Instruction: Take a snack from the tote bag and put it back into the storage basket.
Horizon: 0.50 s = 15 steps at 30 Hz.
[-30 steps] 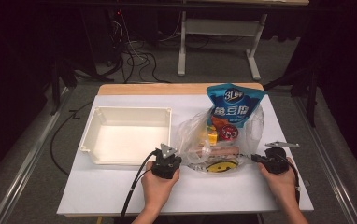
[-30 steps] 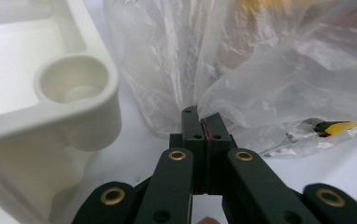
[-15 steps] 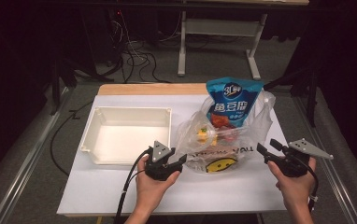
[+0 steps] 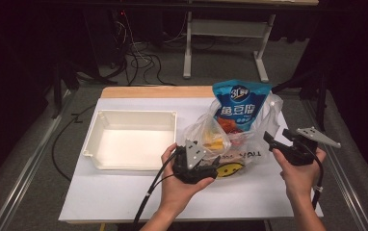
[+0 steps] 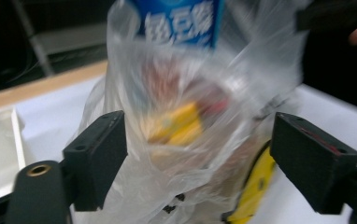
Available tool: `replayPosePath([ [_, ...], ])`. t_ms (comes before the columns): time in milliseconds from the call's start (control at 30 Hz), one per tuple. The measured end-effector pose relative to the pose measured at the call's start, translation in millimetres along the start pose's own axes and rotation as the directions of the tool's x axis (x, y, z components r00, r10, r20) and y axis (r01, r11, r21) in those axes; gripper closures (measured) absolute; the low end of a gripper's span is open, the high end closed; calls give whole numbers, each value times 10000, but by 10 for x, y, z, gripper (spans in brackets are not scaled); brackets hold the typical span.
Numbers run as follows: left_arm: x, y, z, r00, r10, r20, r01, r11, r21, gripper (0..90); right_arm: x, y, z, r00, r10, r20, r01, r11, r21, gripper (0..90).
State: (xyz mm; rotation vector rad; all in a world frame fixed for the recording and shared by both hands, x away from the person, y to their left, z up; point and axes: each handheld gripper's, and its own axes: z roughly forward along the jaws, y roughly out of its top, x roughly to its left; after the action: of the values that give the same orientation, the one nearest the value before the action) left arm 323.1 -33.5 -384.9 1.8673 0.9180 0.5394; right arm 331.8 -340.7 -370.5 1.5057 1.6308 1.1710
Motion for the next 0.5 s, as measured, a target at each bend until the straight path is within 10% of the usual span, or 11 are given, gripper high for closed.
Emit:
replayPosePath([
  [100,215,-7,178,9844,-1673,-542,1720,9802,982,282,21,-26,75,9997,-132,191,123,9988,464,730],
  [167,367,-33,236,9782,-1898,-845,1989,9729,1181,442,-20,-50,65,9999,-125,-43,127,9985,541,896],
  [300,662,-77,254,9769,-1958,-855,2076,9647,1622,844,-157,-125,45,9998,-194,3,192,9950,980,900],
  [433,935,-108,257,9594,-2615,-1062,2770,9444,1772,898,-374,-218,71,9993,148,329,-199,9866,1620,900],
  [500,965,-132,286,9613,-2584,-955,2725,9428,1921,900,-476,-284,126,9982,207,563,-314,9797,1980,900],
])
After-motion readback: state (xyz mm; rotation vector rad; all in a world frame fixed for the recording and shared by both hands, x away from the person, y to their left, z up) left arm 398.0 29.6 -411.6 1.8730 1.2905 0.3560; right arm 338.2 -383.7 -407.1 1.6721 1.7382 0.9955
